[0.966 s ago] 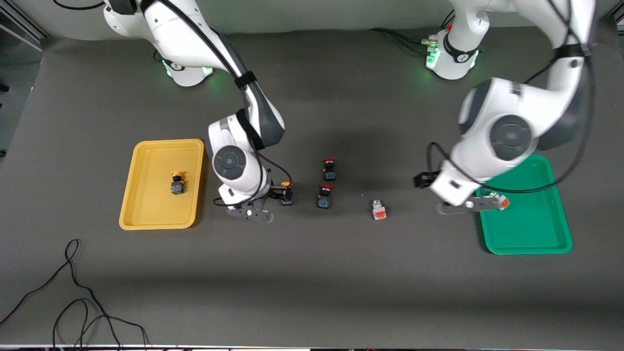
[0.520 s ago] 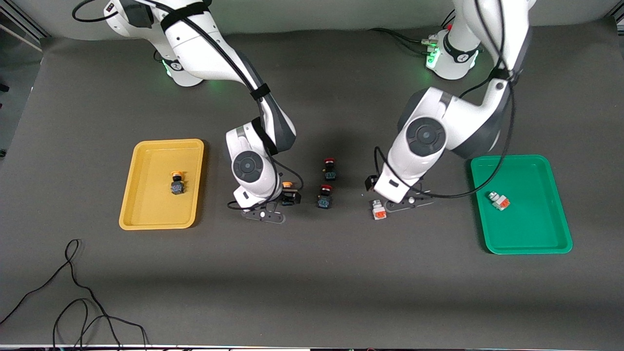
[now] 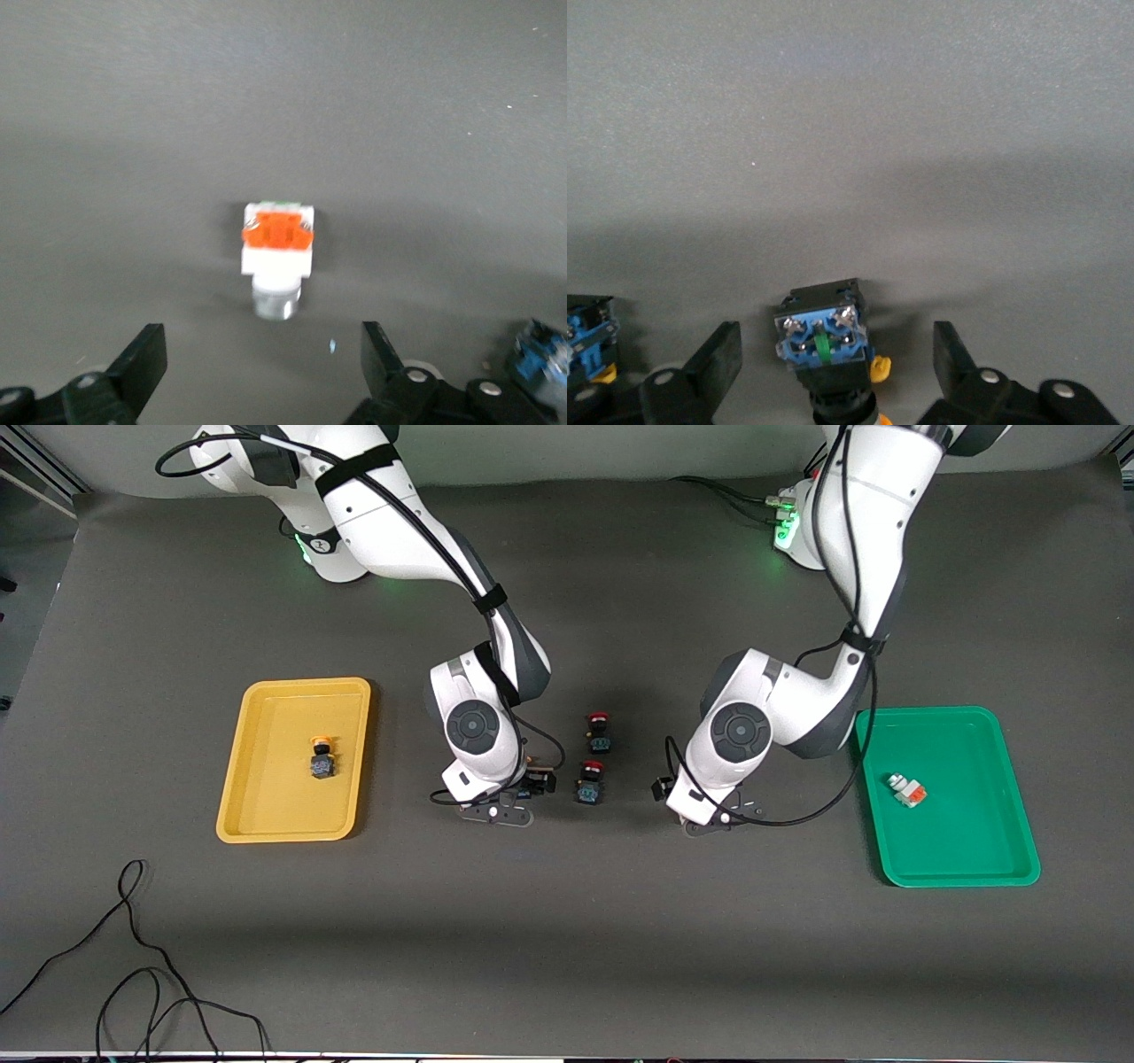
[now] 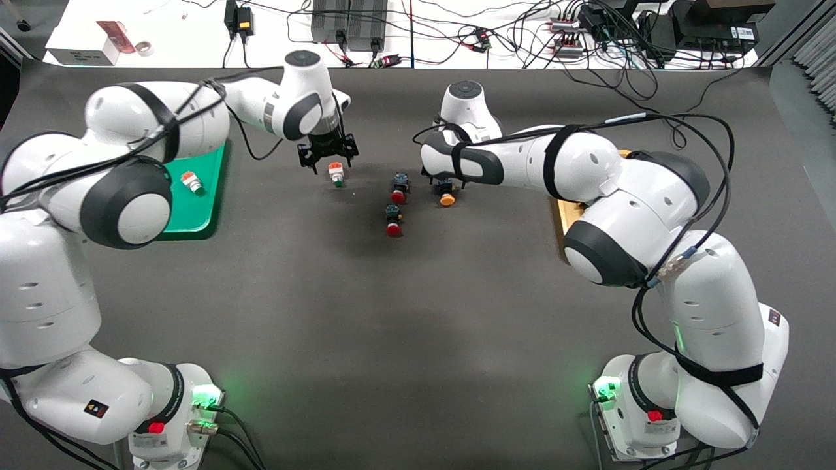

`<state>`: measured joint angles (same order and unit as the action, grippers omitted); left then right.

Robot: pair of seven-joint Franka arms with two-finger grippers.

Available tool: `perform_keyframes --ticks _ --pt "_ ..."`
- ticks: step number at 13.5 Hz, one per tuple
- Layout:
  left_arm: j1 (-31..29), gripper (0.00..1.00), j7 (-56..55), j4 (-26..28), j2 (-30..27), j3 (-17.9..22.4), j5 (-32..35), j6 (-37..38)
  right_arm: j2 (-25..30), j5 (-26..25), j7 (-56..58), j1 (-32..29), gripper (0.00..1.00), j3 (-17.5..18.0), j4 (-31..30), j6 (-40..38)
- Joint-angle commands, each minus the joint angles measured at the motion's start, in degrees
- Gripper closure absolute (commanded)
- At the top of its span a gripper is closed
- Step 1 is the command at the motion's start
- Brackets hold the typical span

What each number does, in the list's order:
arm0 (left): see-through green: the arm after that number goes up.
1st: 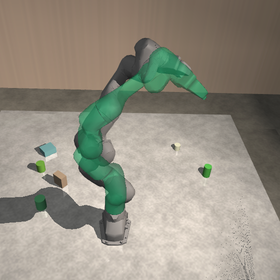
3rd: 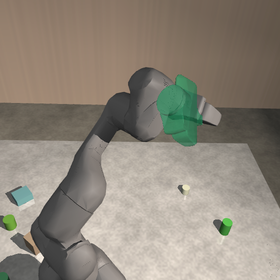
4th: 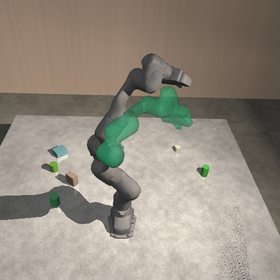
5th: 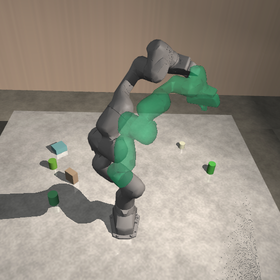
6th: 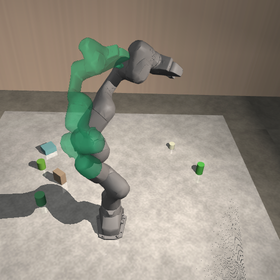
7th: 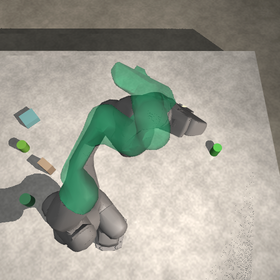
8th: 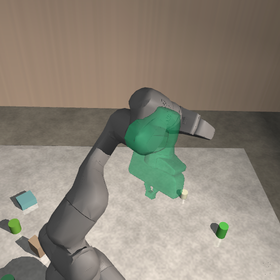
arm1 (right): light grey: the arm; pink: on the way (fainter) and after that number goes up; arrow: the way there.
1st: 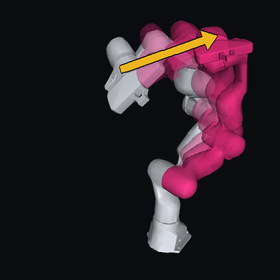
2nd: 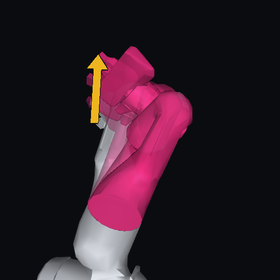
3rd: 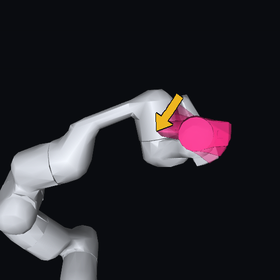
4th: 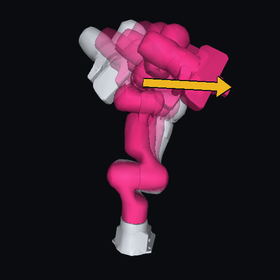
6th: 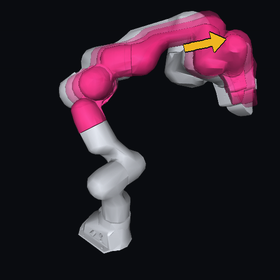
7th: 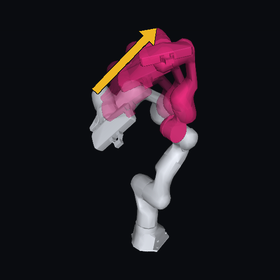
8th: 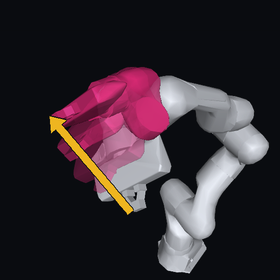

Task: Place green and yellow buttons in trays
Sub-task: 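Grasp the yellow button with the right gripper while the left gripper grasps the white one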

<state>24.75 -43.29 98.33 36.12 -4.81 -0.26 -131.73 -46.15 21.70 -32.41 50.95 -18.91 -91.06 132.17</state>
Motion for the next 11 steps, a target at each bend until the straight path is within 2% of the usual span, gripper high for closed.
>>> perform_keyframes --ticks 1,3,4,6,9,11 --pt "0.92 0.02 -1.54 0.19 2.19 0.51 -0.27 -4.05 -0.52 1.24 -0.64 0.47 1.0 -0.52 0.53 0.8" --pt "0.83 0.04 -1.45 0.19 2.98 0.51 0.17 -5.64 0.1 1.24 -0.37 0.29 1.0 -0.52 0.53 0.72" --pt "0.74 0.09 -1.36 0.11 3.34 0.51 0.52 -6.08 0.45 1.24 -0.2 0.12 1.0 -0.6 0.62 0.54" --pt "0.66 0.25 -1.1 0.19 4.04 0.68 0.79 -7.75 2.29 1.24 0.07 -0.24 1.0 -1.04 0.62 -0.24" --pt "0.31 0.51 -0.57 0.1 3.96 0.77 0.79 -7.75 9.3 1.15 0.5 -2.34 1.0 -2.45 0.88 -9.01" --pt "0.22 0.59 -0.49 0.02 3.87 0.95 0.79 -7.67 14.49 0.89 0.5 -3.22 1.0 -4.72 0.88 -15.25"
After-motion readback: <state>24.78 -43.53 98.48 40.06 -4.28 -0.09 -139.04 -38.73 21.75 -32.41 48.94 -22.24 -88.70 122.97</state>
